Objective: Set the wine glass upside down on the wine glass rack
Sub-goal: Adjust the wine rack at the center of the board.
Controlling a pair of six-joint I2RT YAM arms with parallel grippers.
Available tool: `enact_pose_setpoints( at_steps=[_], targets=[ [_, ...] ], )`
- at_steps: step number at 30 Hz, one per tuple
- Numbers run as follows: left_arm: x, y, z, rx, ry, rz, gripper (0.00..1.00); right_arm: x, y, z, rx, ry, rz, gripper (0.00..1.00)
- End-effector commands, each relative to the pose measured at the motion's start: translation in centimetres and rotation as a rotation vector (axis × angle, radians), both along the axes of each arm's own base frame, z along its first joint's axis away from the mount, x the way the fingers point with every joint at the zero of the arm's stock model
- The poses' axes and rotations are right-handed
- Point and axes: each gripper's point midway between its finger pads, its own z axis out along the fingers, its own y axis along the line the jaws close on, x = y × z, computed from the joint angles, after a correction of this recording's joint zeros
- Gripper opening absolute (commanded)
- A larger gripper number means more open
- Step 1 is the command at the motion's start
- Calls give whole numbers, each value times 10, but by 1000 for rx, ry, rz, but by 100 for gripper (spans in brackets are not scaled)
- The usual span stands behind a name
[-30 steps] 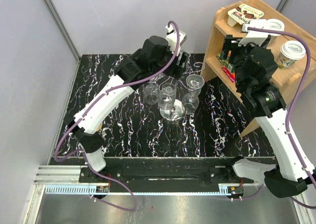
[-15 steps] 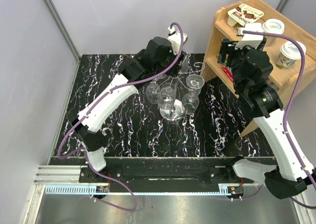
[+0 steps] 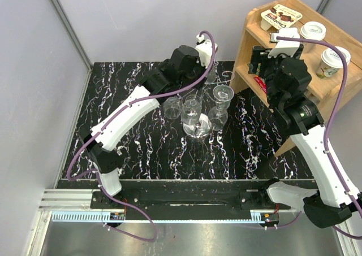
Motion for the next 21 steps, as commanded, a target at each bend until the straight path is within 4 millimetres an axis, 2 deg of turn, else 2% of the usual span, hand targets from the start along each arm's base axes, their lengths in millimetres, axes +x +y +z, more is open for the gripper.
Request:
enact_pose_setpoints(
  at_steps=[1, 4, 13, 21],
  targets=[
    [-4, 14, 25, 22, -86, -13, 32, -4, -1, 8, 24, -34, 12, 83],
    [-5, 13, 20, 53, -89, -45, 31, -5, -1, 7, 22, -33, 15, 84],
    [-15, 15, 28, 125, -133, -201, 26, -3, 2, 1, 17, -18, 26, 85],
    [-15, 21, 29, 167, -139, -319, 24, 1, 6, -5, 17, -1, 39, 85]
  ],
)
